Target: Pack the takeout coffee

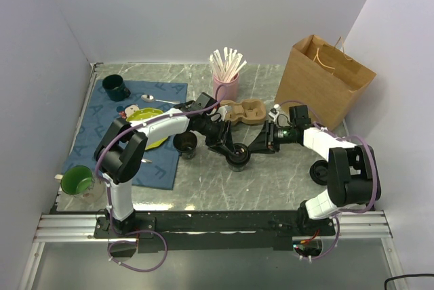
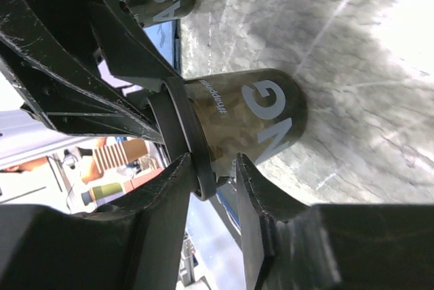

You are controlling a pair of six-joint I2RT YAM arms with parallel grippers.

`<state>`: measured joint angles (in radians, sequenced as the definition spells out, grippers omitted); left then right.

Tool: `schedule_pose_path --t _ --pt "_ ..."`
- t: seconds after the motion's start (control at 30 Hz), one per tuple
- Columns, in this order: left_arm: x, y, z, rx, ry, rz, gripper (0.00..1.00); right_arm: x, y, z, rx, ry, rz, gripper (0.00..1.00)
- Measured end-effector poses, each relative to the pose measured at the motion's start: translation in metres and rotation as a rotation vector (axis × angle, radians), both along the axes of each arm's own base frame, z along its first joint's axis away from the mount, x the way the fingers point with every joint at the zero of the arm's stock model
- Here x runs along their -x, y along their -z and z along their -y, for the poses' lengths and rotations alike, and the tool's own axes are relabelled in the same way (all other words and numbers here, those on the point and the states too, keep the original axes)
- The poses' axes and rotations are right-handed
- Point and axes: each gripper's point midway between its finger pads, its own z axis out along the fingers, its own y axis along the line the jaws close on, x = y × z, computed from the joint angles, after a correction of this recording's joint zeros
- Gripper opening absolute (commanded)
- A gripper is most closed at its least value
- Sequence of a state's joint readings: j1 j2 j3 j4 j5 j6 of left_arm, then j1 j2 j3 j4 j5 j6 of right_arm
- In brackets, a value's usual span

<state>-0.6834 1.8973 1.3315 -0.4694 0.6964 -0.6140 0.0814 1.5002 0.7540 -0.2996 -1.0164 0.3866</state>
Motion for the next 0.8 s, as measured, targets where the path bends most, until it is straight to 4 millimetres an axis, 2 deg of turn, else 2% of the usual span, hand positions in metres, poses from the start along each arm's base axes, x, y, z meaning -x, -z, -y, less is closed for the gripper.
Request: schedule_pose_path --t 0.2,0.53,0.7,0.8 --pt "0.0012 0.0004 -0.0014 -0.012 -0.002 -0.007 0.46 -0.0018 -0.0013 -0.0058 -0.033 -0.009 0.016 0.23" --pt "0.0041 0.0020 -0.0038 -0.025 -0.001 -0.022 0.46 0.0033 0.0062 -0.0085 -0.135 -0.005 0.068 0.16" --pt "0.0047 0.0025 -0.0044 -0.028 -0.002 -0.026 0.46 0.0029 0.0065 -0.0087 -0.186 -0.017 0.071 0.18" --pt "0.0051 0.0028 -0.0044 -0.028 -0.002 -0.027 0.46 0.0029 0.0058 -0.0088 -0.186 -0.017 0.074 0.28"
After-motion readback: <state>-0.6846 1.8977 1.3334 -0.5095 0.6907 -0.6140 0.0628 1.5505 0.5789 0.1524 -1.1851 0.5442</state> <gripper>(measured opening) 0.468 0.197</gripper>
